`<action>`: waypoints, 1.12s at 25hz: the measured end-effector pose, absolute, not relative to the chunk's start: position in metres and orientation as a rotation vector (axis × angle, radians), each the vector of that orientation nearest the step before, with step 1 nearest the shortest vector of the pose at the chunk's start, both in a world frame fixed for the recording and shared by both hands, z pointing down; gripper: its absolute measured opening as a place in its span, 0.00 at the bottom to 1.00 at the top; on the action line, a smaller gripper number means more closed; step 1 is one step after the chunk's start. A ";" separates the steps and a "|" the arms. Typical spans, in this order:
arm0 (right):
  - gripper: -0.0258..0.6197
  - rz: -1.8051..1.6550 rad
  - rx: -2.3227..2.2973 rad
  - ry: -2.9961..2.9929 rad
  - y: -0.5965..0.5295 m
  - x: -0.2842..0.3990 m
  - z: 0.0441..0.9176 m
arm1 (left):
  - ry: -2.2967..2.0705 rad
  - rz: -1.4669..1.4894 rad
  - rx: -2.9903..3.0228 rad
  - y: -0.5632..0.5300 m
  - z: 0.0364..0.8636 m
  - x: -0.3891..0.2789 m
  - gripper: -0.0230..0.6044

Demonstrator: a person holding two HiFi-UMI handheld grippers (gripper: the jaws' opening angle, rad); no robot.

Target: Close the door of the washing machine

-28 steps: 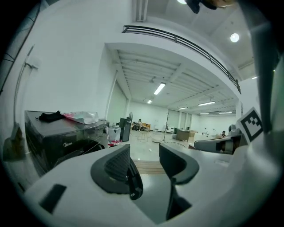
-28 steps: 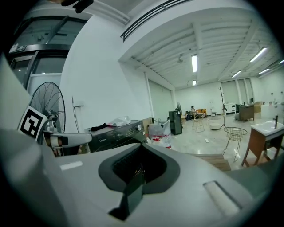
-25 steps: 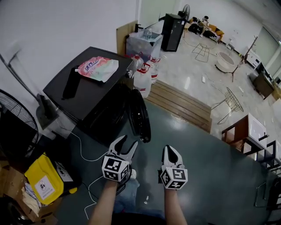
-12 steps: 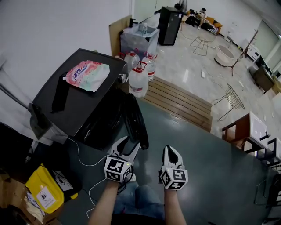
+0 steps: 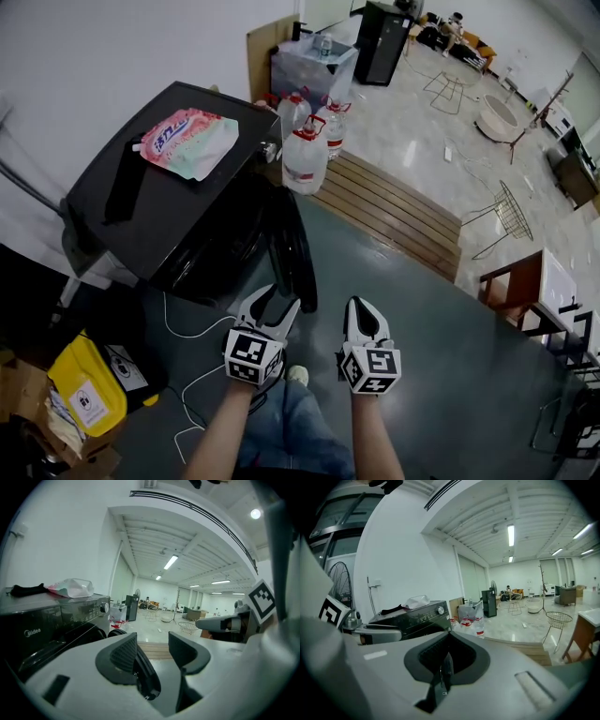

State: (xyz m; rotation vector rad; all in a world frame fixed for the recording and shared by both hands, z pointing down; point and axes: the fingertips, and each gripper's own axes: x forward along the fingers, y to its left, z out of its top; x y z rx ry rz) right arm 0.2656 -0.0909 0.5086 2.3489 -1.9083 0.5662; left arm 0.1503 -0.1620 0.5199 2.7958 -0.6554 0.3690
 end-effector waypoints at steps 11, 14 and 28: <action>0.06 0.577 2.273 -1.942 -0.110 0.272 0.573 | -0.732 0.493 2.708 -0.146 0.627 0.182 0.35; 0.06 0.586 2.258 -1.946 -0.115 0.274 0.591 | -0.766 0.530 2.678 -0.141 0.656 0.191 0.35; 0.06 0.583 2.183 -1.964 -0.133 0.306 0.620 | -1.042 0.660 2.473 -0.152 0.736 0.233 0.33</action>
